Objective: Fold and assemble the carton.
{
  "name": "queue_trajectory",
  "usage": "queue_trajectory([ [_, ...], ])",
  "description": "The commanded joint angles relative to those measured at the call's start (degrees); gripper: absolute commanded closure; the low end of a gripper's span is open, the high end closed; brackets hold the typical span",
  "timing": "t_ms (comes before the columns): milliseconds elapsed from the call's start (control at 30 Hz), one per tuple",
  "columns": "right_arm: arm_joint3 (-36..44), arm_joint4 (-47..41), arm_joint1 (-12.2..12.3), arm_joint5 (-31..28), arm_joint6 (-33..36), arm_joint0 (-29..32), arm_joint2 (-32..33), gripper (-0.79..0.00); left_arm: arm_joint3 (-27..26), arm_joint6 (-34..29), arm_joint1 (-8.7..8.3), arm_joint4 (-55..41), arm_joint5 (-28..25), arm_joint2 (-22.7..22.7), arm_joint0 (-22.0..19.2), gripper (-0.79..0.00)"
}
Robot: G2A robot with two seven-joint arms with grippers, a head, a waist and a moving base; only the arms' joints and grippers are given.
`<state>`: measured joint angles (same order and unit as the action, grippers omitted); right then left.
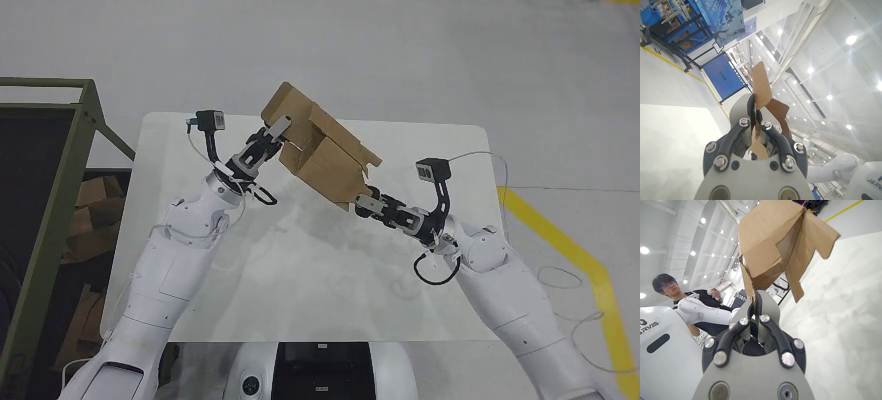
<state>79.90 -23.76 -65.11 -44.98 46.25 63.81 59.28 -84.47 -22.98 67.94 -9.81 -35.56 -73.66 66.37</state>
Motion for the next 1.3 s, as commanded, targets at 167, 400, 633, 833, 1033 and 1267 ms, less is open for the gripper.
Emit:
queue_trajectory([
  [167, 0.7, -0.1, 0.5, -0.4, -0.5, 1.4, 2.8, 0.0, 0.2, -1.7, -0.01, -1.0, -0.6, -0.2, 0.6, 0.0],
  [400, 1.3, -0.3, 1.0, -0.2, -0.6, 2.5, 5.3, 0.0, 0.4, -2.9, 0.03, -2.3, -0.8, -0.2, 0.8, 0.0],
  [633, 2.1, -0.3, 1.4, 0.0, -0.6, 3.3, 7.3, 0.0, 0.4, -3.6, 0.09, -2.7, -0.9, -0.2, 0.9, 0.0],
  [833, 2.8, -0.2, 1.4, 0.2, -0.4, 3.8, 7.6, 0.0, 0.3, -3.7, 0.21, -2.7, -0.8, 0.0, 0.9, 0.0],
  [1033, 2.6, -0.5, 1.3, 0.2, -0.3, 3.7, 7.4, 0.0, 0.3, -3.8, 0.35, -2.5, -0.6, 0.4, 0.7, 0.0],
  [1267, 2.3, -1.7, 1.2, -0.4, 0.5, 3.6, 7.1, 0.0, 0.4, -3.4, 0.5, -2.4, -0.4, 0.6, 0.6, 0.0],
])
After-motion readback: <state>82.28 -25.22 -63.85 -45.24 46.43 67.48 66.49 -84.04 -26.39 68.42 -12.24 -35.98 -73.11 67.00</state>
